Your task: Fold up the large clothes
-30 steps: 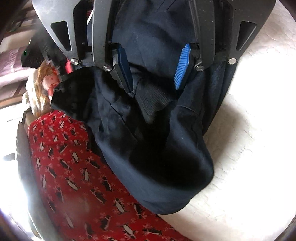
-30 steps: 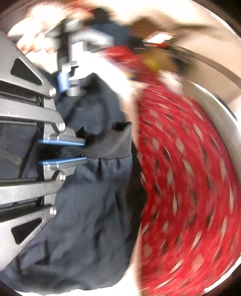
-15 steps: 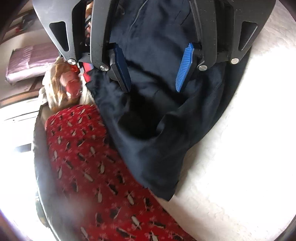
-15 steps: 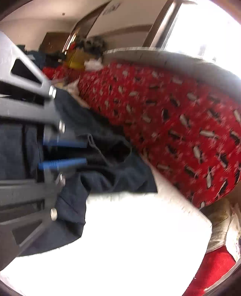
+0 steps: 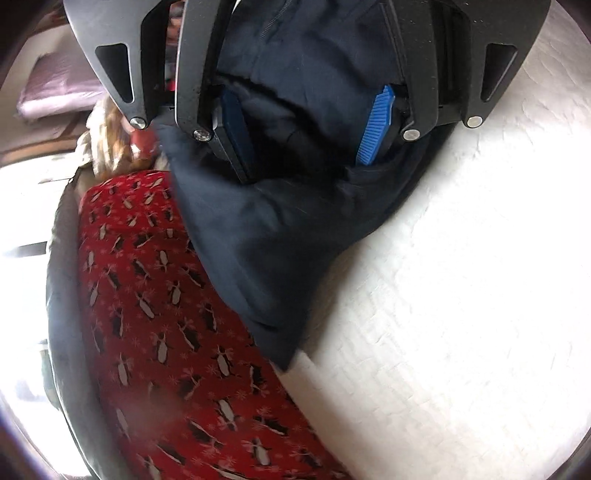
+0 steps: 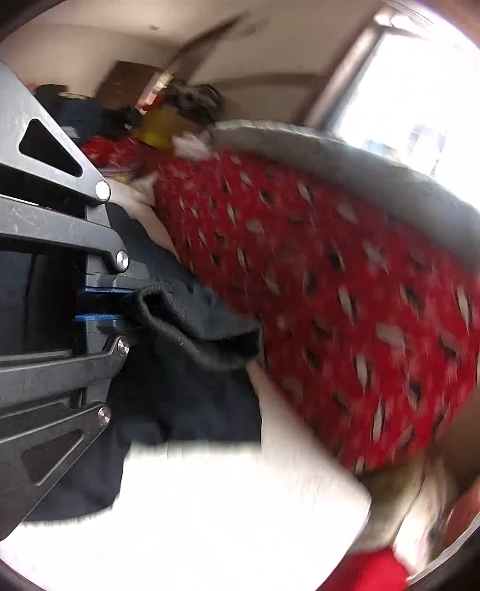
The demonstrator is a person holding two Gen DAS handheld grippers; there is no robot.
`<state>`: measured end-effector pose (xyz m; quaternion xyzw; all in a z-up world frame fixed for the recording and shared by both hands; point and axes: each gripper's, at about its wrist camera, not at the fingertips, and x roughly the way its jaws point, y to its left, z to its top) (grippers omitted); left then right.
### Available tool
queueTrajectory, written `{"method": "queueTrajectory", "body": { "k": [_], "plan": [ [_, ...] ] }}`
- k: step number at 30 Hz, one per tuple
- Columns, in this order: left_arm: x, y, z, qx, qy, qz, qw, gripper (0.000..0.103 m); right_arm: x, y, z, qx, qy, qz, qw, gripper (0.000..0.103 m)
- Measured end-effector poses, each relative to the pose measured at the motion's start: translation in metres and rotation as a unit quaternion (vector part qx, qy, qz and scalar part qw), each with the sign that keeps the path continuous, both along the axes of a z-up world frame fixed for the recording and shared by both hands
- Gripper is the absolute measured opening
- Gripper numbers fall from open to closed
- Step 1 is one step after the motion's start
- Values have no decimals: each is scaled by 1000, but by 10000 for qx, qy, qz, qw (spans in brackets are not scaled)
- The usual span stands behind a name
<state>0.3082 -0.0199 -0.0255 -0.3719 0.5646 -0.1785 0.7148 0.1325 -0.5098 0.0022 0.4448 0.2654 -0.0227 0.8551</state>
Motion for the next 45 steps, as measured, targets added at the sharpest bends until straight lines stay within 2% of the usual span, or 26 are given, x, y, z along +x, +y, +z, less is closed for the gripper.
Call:
{"method": "queueTrajectory", "body": {
  "k": [3, 4, 6, 8, 10, 12, 13, 14, 15, 16, 19, 21, 22, 24, 25, 26, 28, 30, 32, 33, 35, 36, 38, 40, 42, 45],
  "plan": [
    [-8, -2, 5, -91, -80, -3, 9999, 54, -2, -13, -37, -41, 905, -116, 9958, 6],
    [-11, -6, 10, -132, -149, -41, 9998, 54, -6, -15, -46, 35, 955, -140, 9953, 6],
    [-16, -12, 17, -238, -284, -100, 9993, 54, -13, -16, -50, 277, 722, -189, 9968, 7],
    [-15, -23, 20, -290, -352, -231, 9987, 64, -14, -16, -49, 324, 692, -260, 9967, 11],
    [-7, -33, 17, -90, -362, -295, 9989, 66, -9, -12, -46, 272, 756, -238, 9965, 13],
    [3, -40, 3, 70, -84, -245, 9996, 66, -7, -10, -46, 190, 848, -212, 9960, 17],
    [9, -42, -3, 43, 54, -191, 9998, 61, -8, -9, -41, 166, 891, -204, 9957, 18],
    [12, -42, -3, 77, 43, -147, 9999, 37, -9, -7, -38, 127, 920, -177, 9955, 18],
    [15, -40, 3, 154, -57, -118, 9998, 24, -5, -5, -34, 72, 903, -94, 9958, 13],
    [16, -36, 9, 144, -177, -122, 9997, 10, -4, -2, -22, 90, 693, 62, 9975, 7],
    [9, -16, 28, 193, -467, 121, 9986, 8, -21, -4, 4, 568, -146, 176, 9981, 6],
    [3, -12, 21, 185, -383, 42, 9991, 8, -30, -6, 7, 573, -214, 163, 9980, 6],
    [1, -13, 15, 220, -315, -51, 9993, 8, -29, -5, -2, 457, 53, 211, 9987, 6],
    [-1, -18, -2, 383, -151, -222, 9989, 8, -21, 1, -25, -15, 981, 240, 9949, 7],
    [-2, -19, -8, 379, -85, -263, 9989, 8, -16, 5, -41, -191, 1525, 384, 9874, 8],
    [-3, -17, -15, 259, -42, -280, 9993, 8, -15, 10, -52, -208, 1810, 492, 9820, 9],
    [-4, -13, -17, 62, -81, -248, 9996, 8, -25, 16, -40, -361, 1788, 302, 9828, 17],
    [-6, -9, -15, -28, -183, -231, 9996, 9, -36, 26, -7, -978, 1738, -85, 9799, 18],
    [-9, -9, -10, -66, -348, -266, 9990, 21, -38, 43, 32, -1528, 1244, -221, 9801, 21],
    [-11, -8, -9, -81, -434, -270, 9987, 25, -33, 52, 45, -1644, 1040, -115, 9808, 23],
    [-12, -11, -5, -71, -569, -229, 9981, 27, 6, 83, 68, -1609, 598, 811, 9818, 34],
    [-11, -11, -4, 9, -657, -185, 9977, 27, 22, 95, 72, -1559, 507, 1126, 9800, 34],
    [-11, -10, -2, 178, -760, -171, 9968, 23, 76, 138, 74, -1412, 342, 2064, 9676, 34],
    [-7, -7, 0, 241, -816, -137, 9963, 15, 113, 168, 68, -1441, 355, 2414, 9590, 35],
    [-6, -7, -1, 346, -814, -122, 9960, 14, 157, 199, 58, -1405, 377, 2856, 9473, 34],
    [-3, -6, -7, 339, -708, -188, 9967, 11, 206, 235, 37, -1592, 533, 3104, 9357, 36]
  ]
}}
